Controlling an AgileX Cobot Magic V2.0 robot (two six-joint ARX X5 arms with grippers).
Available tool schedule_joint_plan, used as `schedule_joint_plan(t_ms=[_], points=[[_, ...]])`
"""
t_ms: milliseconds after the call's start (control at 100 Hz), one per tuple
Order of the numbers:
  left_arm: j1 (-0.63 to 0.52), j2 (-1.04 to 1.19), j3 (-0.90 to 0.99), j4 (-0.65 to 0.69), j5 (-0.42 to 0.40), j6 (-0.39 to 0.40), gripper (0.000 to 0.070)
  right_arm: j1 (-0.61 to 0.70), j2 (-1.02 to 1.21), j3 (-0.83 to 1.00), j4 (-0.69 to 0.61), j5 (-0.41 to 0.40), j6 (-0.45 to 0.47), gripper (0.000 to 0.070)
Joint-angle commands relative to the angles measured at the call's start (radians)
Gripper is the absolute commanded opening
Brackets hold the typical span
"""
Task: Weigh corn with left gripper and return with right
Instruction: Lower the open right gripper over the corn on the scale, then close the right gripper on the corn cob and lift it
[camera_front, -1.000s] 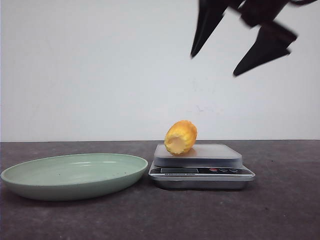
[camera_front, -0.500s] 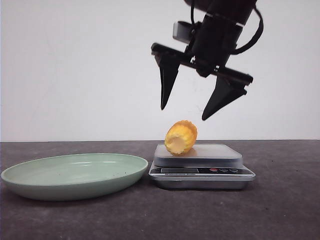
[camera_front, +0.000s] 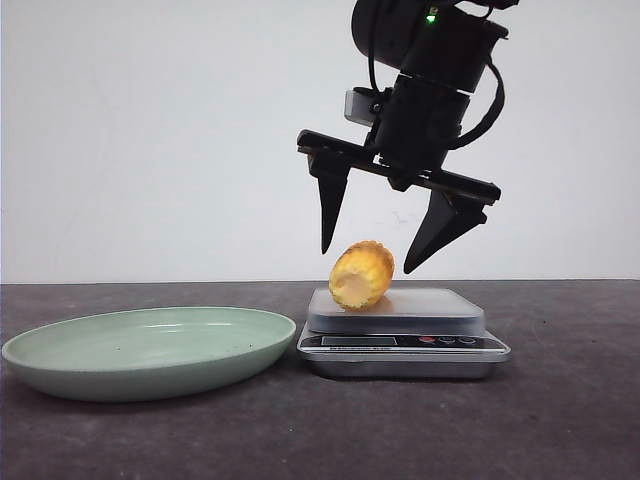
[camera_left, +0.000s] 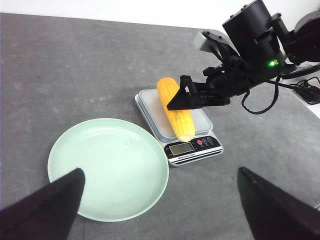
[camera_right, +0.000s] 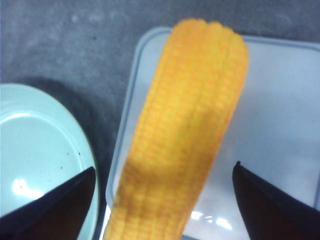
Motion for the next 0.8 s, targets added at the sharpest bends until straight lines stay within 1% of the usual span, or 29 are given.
schedule_joint_plan(t_ms=[0,40,130,190,230,430,460,540,590,660,790], points=[[-0.008,0.005,0.011,0.004,0.002,0.014,0.0596,0.015,0.032,0.027,0.001,-0.002,0.017,0.0532],[-0.008,0.005,0.011,0.002,0.002,0.017,0.0596,0.02,0.04,0.032,0.002,-0.002,0.017,0.0513],[-0.008,0.005,0.011,-0.006,0.003,0.024,0.0596,0.021,0.042,0.035,-0.004,-0.001,0.012,0.039],[-0.008,0.005,0.011,-0.009,0.006,0.024,0.0596,0.021,0.042,0.035,-0.006,-0.001,0.005,0.0345],[-0.008,0.005,0.011,-0.009,0.006,0.024,0.0596,0.021,0.042,0.035,-0.01,-0.001,0.002,0.0335],[-0.008,0.005,0.011,-0.009,0.01,0.024,0.0596,0.026,0.079,0.035,-0.029,-0.01,0.002,0.0334],[-0.008,0.005,0.011,-0.009,0.011,0.024,0.0596,0.028,0.083,0.035,-0.032,-0.01,0.002,0.0316],[-0.008,0.005,0.011,-0.01,0.021,0.024,0.0596,0.038,0.085,0.035,-0.031,-0.01,-0.015,0.0207],[-0.008,0.005,0.011,-0.01,0.026,0.024,0.0596,0.047,0.084,0.042,-0.031,-0.006,-0.036,0.0167],[-0.008,0.005,0.011,-0.01,0.027,0.024,0.0596,0.053,0.084,0.063,-0.048,-0.006,-0.069,0.0164],[-0.008,0.005,0.011,-0.01,0.027,0.024,0.0596,0.063,0.082,0.136,-0.132,-0.006,-0.148,0.0164]])
